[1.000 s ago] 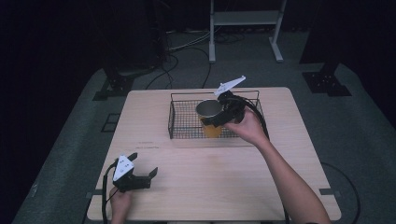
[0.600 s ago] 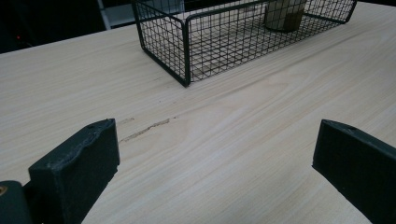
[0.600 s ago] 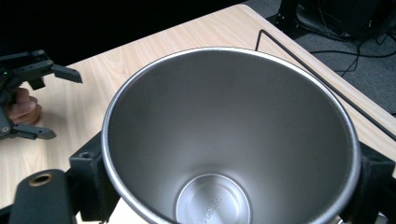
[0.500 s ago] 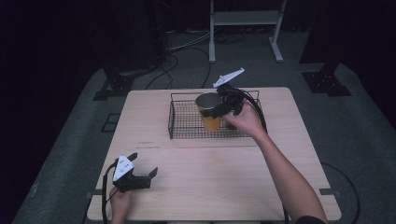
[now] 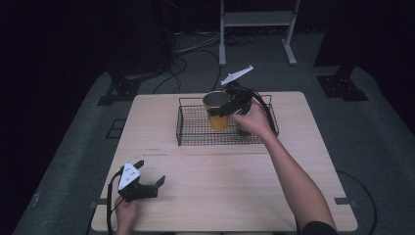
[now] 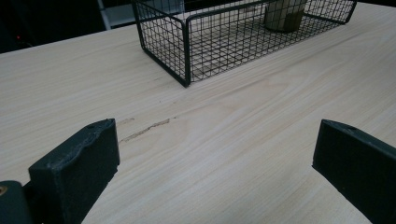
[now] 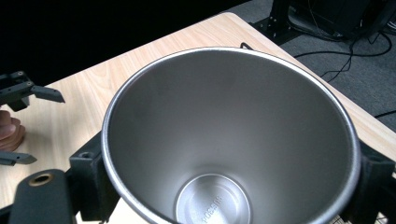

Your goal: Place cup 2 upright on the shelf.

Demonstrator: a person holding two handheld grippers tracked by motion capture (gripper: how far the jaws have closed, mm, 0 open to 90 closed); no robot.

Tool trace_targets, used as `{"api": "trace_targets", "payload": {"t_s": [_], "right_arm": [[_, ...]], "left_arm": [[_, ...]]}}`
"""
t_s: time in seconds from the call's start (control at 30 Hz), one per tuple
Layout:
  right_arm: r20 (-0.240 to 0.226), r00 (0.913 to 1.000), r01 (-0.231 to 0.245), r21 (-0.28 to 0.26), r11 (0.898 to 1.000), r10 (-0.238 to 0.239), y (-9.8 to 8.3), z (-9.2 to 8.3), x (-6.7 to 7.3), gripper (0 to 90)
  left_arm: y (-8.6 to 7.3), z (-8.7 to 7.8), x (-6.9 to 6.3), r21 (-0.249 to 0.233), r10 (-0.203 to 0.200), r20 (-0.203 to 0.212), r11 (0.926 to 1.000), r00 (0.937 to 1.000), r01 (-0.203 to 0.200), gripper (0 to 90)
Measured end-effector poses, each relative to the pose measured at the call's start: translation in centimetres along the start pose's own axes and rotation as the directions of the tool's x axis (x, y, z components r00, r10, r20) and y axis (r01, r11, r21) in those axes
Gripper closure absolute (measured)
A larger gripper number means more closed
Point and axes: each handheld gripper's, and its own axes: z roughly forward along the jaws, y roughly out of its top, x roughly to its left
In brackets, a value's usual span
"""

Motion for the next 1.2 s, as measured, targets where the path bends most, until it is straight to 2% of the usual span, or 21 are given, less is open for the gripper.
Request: {"api": "trace_targets", "payload": {"t_s": [0.37,0.57,0.9,1.2], "right_arm": [[0.018,0.9997,-0.015,-0.001,1.000,0.015,0.6,1.3,-0.9,12.7],[0.032,0.9991,-0.026,0.016,1.000,0.026,0.6,2.0,-1.4,12.7],[0.054,0.9958,-0.074,-0.001,0.997,0.074,-0.2,3.2,-2.6,12.7],[0.072,0.9922,-0.104,0.014,0.995,0.102,-0.9,4.6,-3.6,12.6]], "left_arm": [[0.0,0.0,0.0,-0.001,0.001,0.002,1.0000,1.0000,-0.001,0.0],[0.0,0.0,0.0,-0.002,-0.005,0.002,1.0000,1.0000,0.005,0.0],[0.0,0.0,0.0,-0.003,-0.004,0.002,1.0000,1.0000,0.004,0.0],[0.0,0.0,0.0,-0.006,-0.001,0.002,1.0000,1.0000,0.001,0.0]]}}
